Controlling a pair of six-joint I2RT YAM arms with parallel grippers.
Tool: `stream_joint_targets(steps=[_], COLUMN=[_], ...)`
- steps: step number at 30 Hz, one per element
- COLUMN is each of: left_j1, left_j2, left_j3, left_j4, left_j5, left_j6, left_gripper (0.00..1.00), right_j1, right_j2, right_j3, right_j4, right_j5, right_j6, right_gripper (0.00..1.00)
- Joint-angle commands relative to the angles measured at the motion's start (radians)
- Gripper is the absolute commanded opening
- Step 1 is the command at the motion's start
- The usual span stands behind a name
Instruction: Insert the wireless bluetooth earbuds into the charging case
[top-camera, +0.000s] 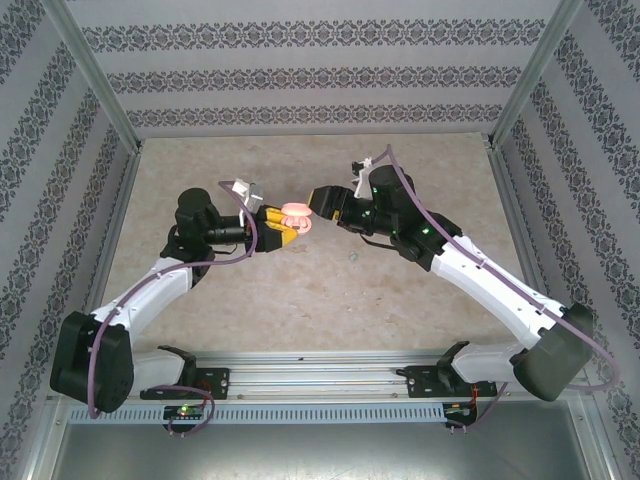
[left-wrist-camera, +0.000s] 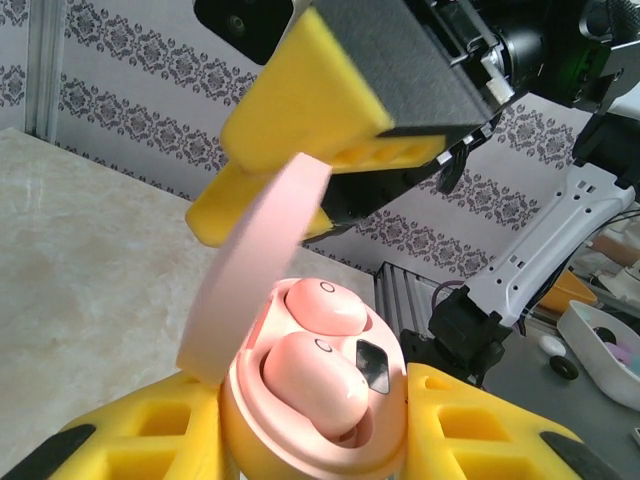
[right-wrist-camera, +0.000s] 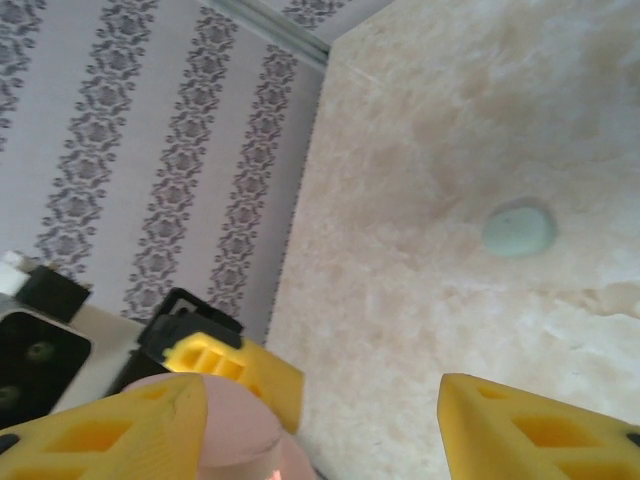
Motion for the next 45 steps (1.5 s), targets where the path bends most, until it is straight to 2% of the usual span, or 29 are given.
stream_joint_targets(steps=[1, 10, 21, 29, 37, 45], left_j1=[0.004, 0.004, 0.002, -0.003, -0.002, -0.003], left_j2=[0.011, 0.045, 0.074, 0.082, 0.068, 0.04], left_j3=[0.046, 0.053, 0.074, 0.082, 0.093, 0.099], left_j4=[0.097, 0.179, 0.177, 0.153, 0.079, 0.018], left_j5=[0.028, 0.012, -0.02, -0.025, -0.016, -0.006], left_j6=[-0.039, -0.104, -0.129, -0.132, -0.083, -0.022], left_gripper=[0.18, 0.18, 0.19, 0.2, 0.34, 0.55], right_j1=[0.002, 0.004, 0.003, 0.004, -0.002, -0.022], right_j2=[0.021, 0.029, 0.049, 0.082, 0.084, 0.08], right_j3=[-0.017, -0.069, -0.117, -0.125, -0.137, -0.157], right_j4=[0.111, 0.189, 0.334, 0.435, 0.462, 0.498], right_j5=[-0.081, -0.124, -0.197, -0.242, -0.242, -0.239], right_j6=[0.086, 0.156, 0.267, 0.334, 0.362, 0.397], right_gripper=[0.63, 0.63, 0.63, 0.52, 0.3, 0.24])
